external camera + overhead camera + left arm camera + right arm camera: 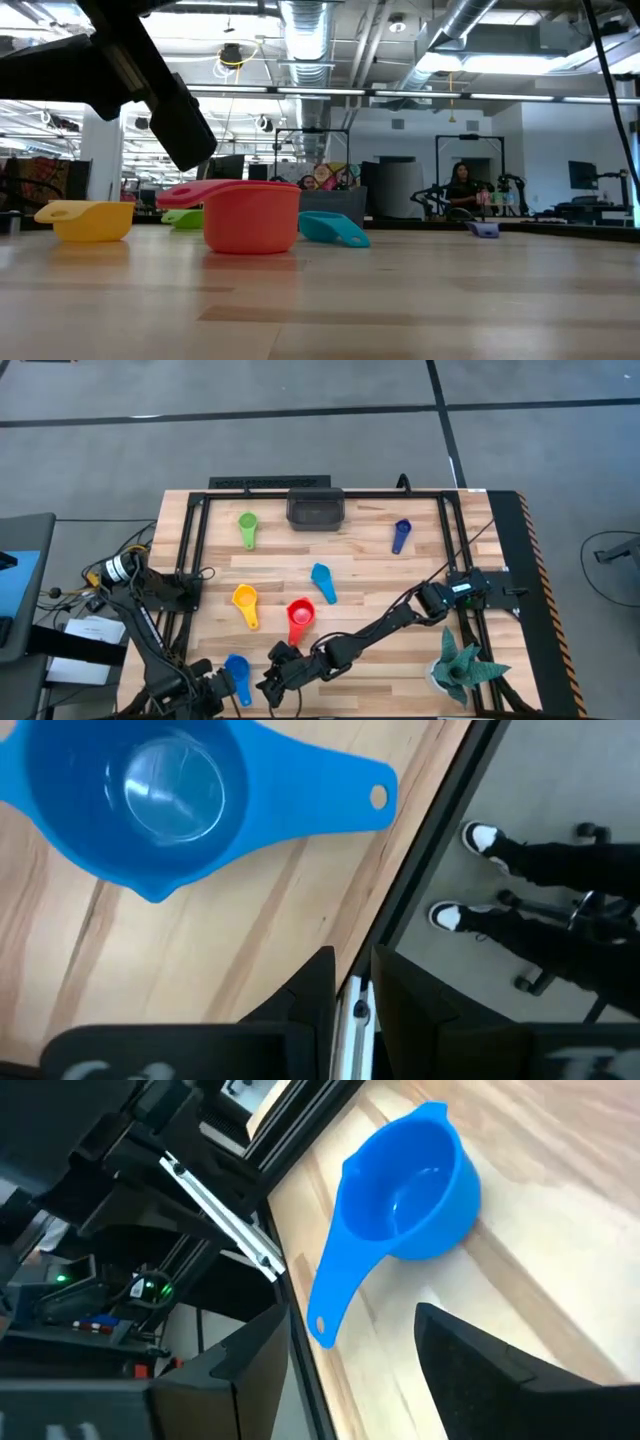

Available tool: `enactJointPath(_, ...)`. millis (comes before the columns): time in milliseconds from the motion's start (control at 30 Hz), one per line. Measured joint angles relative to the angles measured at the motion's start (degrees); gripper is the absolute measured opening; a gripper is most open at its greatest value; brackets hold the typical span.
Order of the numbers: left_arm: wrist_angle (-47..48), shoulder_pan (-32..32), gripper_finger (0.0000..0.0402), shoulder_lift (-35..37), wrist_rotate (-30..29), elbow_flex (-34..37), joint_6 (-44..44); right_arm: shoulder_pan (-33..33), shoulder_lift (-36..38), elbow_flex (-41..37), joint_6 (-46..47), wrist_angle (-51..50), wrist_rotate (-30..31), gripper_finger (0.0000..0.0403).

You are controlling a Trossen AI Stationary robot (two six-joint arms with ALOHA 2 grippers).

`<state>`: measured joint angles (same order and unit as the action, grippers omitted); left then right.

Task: Nest measuring cups in basket
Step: Stack the blue measuring cup on top of the red measuring cup

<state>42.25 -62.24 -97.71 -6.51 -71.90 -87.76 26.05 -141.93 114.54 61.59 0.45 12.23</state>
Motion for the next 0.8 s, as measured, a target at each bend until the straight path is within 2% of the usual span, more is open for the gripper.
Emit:
enactJointPath(133, 0.03, 0.00, 0.0057, 0.02, 0.31, 0.00, 0.14, -0.70, 0.00, 0.00, -3.22, 0.86, -0.72, 0.0240)
enactJointPath(233, 0.01, -0.02, 0.0057, 0.02, 0.56, 0.00, -0.16, -0.82, 0.00, 0.00, -4.81, 5.12, -3.18, 0.0240)
enactJointPath(367, -0.05, -0.20, 0.0057, 0.02, 3.64, 0.00, -1.64, -0.08, 0.11, 0.00, -3.19, 5.45, -5.73, 0.0240)
enactJointPath(567, -0.06, -1.33, 0.0057, 0.04, 2.06, 0.00, -3.13, 0.55, 0.07, 0.00, -0.66, 4.15, -5.44, 0.0240)
enactJointPath(667, 0.24, -1.46, 0.0057, 0.07, 0.51, 0.00, -3.50, -0.21, -2.78, 0.26, 1.53, 7.28, -7.18, 0.0240)
enactJointPath(800, 0.31, -1.40, 0.0057, 0.07, -0.23, 0.00, -4.91, -1.30, -7.17, 3.38, 3.55, 6.46, -11.18, 0.0240)
